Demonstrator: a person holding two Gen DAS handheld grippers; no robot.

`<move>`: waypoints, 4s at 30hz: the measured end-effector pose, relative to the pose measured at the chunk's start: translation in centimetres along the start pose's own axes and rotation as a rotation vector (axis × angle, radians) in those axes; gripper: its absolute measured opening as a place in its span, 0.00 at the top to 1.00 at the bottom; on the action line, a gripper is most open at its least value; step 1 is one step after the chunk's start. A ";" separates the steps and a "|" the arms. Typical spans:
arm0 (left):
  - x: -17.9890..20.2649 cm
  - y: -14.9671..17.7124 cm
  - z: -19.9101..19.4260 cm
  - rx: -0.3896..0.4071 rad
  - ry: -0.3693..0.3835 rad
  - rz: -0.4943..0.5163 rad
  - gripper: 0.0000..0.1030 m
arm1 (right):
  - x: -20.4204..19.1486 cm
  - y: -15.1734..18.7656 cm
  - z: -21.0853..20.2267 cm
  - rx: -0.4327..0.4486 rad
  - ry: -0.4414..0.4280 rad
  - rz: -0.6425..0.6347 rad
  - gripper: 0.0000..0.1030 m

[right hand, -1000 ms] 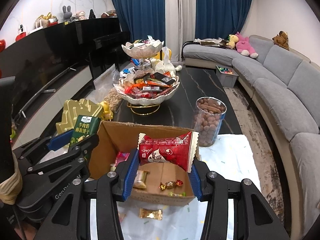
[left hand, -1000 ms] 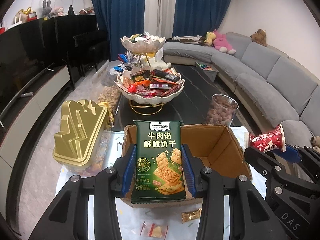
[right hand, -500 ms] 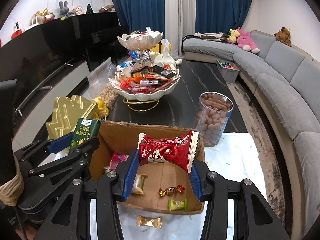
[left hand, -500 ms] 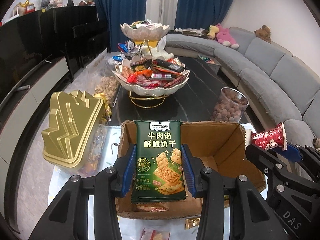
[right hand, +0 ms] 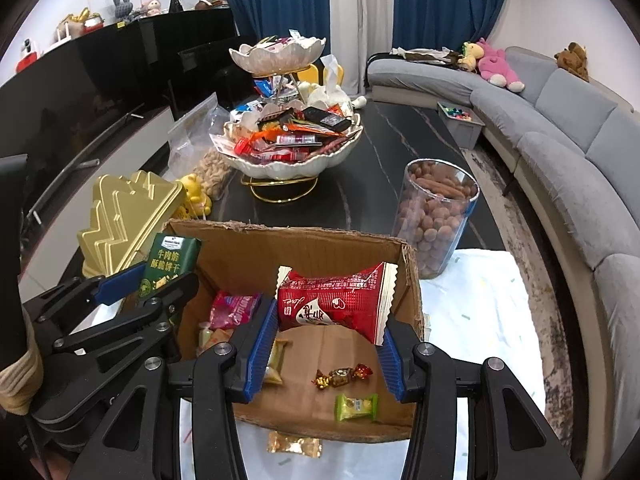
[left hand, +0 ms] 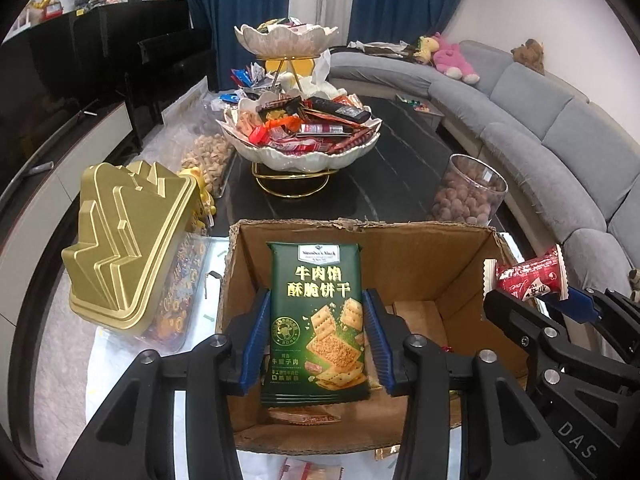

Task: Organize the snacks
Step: 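Open the left tool over the box while the right tool opens, dropping both snacks, then raise both tools and move toward the gold candy and clear cake packet, then close the left tool on the clear cake packet while the right tool closes on the gold candy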

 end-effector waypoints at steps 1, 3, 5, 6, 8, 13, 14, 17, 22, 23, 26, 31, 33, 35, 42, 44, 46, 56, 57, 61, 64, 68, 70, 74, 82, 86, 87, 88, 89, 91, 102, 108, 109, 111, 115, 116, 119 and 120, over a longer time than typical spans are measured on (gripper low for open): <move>0.0 -0.1 0.0 0.001 -0.002 0.002 0.47 | 0.1 -0.1 0.0 0.001 0.000 0.004 0.53; 0.0 -0.2 -0.3 0.012 -0.013 0.013 0.37 | 0.1 -0.2 -0.1 0.001 -0.001 0.006 0.48; -0.2 -0.3 -0.6 0.018 -0.025 0.022 0.34 | 0.3 -0.4 -0.2 0.008 0.012 0.009 0.39; -0.3 -0.3 -0.6 0.016 -0.028 0.022 0.32 | 0.4 -0.5 -0.5 0.016 0.014 0.012 0.36; -0.6 -0.4 -0.9 0.019 -0.036 0.021 0.23 | 0.6 -0.6 -0.8 0.022 0.026 0.014 0.30; -1.1 -0.5 -2.0 0.038 -0.063 0.037 0.16 | 0.7 -0.9 -1.6 0.033 0.040 0.017 0.26; -1.2 -0.5 -2.3 0.040 -0.066 0.035 0.15 | 0.7 -0.9 -1.8 0.035 0.042 0.016 0.25; -1.4 -0.7 -3.0 0.047 -0.073 0.024 0.13 | 0.6 -1.1 -2.6 0.044 0.047 0.018 0.25; -1.5 -0.9 -4.6 0.066 -0.082 0.024 0.11 | 0.3 -1.4 -4.1 0.066 0.052 0.009 0.25; -1.5 -0.9 -4.9 0.071 -0.086 0.025 0.11 | 0.3 -1.4 -4.4 0.070 0.053 0.008 0.25; -1.6 -1.0 -5.9 0.084 -0.093 0.030 0.11 | 0.3 -1.4 -5.4 0.082 0.058 0.006 0.25; -1.4 -1.0 -7.7 0.107 -0.098 0.042 0.11 | 0.3 -1.1 -6.8 0.096 0.065 0.009 0.25; -1.3 -0.9 -8.5 0.117 -0.102 0.051 0.11 | 0.3 -1.0 -7.3 0.100 0.067 0.012 0.25; -1.3 -0.7 -9.1 0.122 -0.104 0.057 0.11 | 0.3 -0.8 -7.7 0.102 0.066 0.016 0.25; -1.5 0.2 -10.7 0.137 -0.120 0.081 0.11 | 0.1 0.2 -9.1 0.110 0.067 0.017 0.25; -1.6 0.6 -10.9 0.135 -0.120 0.079 0.11 | 0.0 0.4 -9.3 0.111 0.068 0.016 0.25; -1.7 1.1 -11.1 0.132 -0.120 0.073 0.11 | 0.0 0.8 -9.6 0.112 0.069 0.014 0.25; -1.9 4.3 -11.6 0.142 -0.117 0.076 0.11 | -0.9 3.1 -10.7 0.155 0.081 -0.015 0.25; -1.9 4.6 -11.5 0.144 -0.116 0.077 0.11 | -0.9 3.4 -10.8 0.157 0.081 -0.016 0.25; -2.0 5.7 -11.3 0.153 -0.118 0.084 0.11 | -1.1 4.7 -10.6 0.156 0.076 -0.013 0.25; -1.9 6.6 -11.1 0.158 -0.117 0.089 0.11 | -1.4 5.5 -10.5 0.157 0.076 -0.023 0.25; -2.0 8.0 -10.8 0.168 -0.114 0.087 0.11 | -1.6 6.7 -10.4 0.163 0.074 -0.037 0.25; -2.1 8.7 -10.6 0.170 -0.109 0.089 0.11 | -1.7 7.3 -10.2 0.163 0.072 -0.042 0.25; -1.9 10.4 -9.8 0.164 -0.093 0.102 0.11 | -1.9 8.5 -9.8 0.157 0.064 -0.050 0.25; -1.5 13.5 -7.7 0.124 -0.048 0.125 0.11 | -2.4 10.9 -7.9 0.118 0.042 -0.069 0.25; -1.3 15.0 -6.7 0.116 -0.028 0.142 0.11 | -2.7 12.4 -6.8 0.094 0.039 -0.091 0.25; -1.4 15.2 -6.4 0.113 -0.026 0.141 0.11 | -2.7 12.8 -6.4 0.084 0.038 -0.093 0.25; -1.4 15.6 -6.2 0.110 -0.020 0.139 0.11 | -2.7 13.0 -6.1 0.078 0.036 -0.093 0.25; -1.4 15.9 -5.8 0.105 -0.016 0.139 0.11 | -2.7 13.3 -5.8 0.069 0.035 -0.092 0.25; -1.3 16.4 -5.3 0.098 -0.010 0.147 0.11 | -2.6 13.9 -5.1 0.054 0.032 -0.091 0.25; -0.3 19.0 -2.0 0.020 0.032 0.219 0.14 | -2.9 16.1 -1.0 -0.057 -0.005 -0.087 0.25; -0.2 19.5 -0.3 -0.021 0.044 0.214 0.21 | -3.2 16.7 1.2 -0.112 -0.020 -0.083 0.25; -0.3 19.6 -0.1 -0.029 0.046 0.213 0.22 | -3.2 16.8 1.5 -0.123 -0.024 -0.084 0.25; -0.3 19.7 0.3 -0.040 0.048 0.211 0.24 | -3.3 16.9 2.2 -0.140 -0.025 -0.086 0.25; -0.3 19.9 1.0 -0.054 0.046 0.212 0.24 | -3.2 17.1 3.5 -0.172 -0.018 -0.090 0.25; -0.3 20.1 1.1 -0.060 0.047 0.208 0.25 | -3.2 17.2 3.7 -0.179 -0.017 -0.091 0.25; -0.1 20.1 1.3 -0.064 0.057 0.202 0.28 | -3.2 17.2 4.6 -0.198 -0.016 -0.091 0.25; 0.0 20.0 1.4 -0.064 0.059 0.204 0.28 | -3.2 17.2 4.8 -0.201 -0.017 -0.092 0.25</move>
Point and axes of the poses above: each gripper's, at about its wrist camera, not at the fingertips, and z roughly the way its jaws point, x to its right, y to its underside, the point moved 5 cm from there along z, roughly the way its jaws point, and after that the axes turned 11 degrees about x, right-handed, at the moved point
